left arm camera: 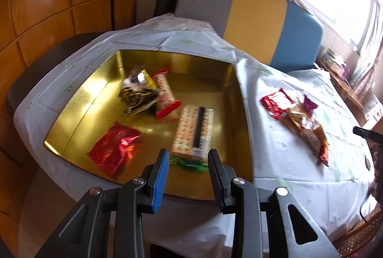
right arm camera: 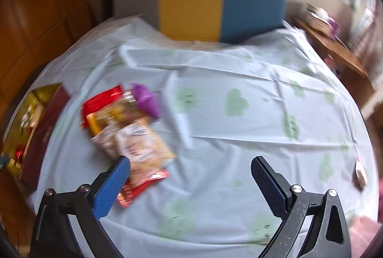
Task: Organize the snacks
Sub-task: 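Move both tools back from the tin toward the remaining snack pile, then move the left tool over the snack pile toward the red candy packet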
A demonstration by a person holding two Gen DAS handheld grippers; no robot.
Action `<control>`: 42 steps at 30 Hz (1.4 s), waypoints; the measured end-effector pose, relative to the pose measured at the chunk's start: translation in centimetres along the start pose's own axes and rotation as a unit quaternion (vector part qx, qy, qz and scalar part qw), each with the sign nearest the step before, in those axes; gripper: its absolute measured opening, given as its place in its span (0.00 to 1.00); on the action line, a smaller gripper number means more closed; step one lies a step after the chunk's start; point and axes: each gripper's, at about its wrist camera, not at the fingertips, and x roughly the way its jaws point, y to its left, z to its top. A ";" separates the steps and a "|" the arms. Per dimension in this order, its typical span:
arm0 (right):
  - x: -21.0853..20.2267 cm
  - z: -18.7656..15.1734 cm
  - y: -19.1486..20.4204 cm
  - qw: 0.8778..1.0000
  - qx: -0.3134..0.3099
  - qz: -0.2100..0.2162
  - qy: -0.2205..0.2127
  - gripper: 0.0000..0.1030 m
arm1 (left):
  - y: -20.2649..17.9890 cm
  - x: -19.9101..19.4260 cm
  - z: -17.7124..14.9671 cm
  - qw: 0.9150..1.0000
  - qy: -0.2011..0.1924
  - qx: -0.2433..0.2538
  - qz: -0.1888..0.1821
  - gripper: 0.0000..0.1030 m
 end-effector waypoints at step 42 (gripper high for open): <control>-0.1 0.1 -2.1 0.996 0.074 0.058 0.012 0.98 | -31.4 9.4 -3.8 0.918 0.106 0.334 -0.187 0.05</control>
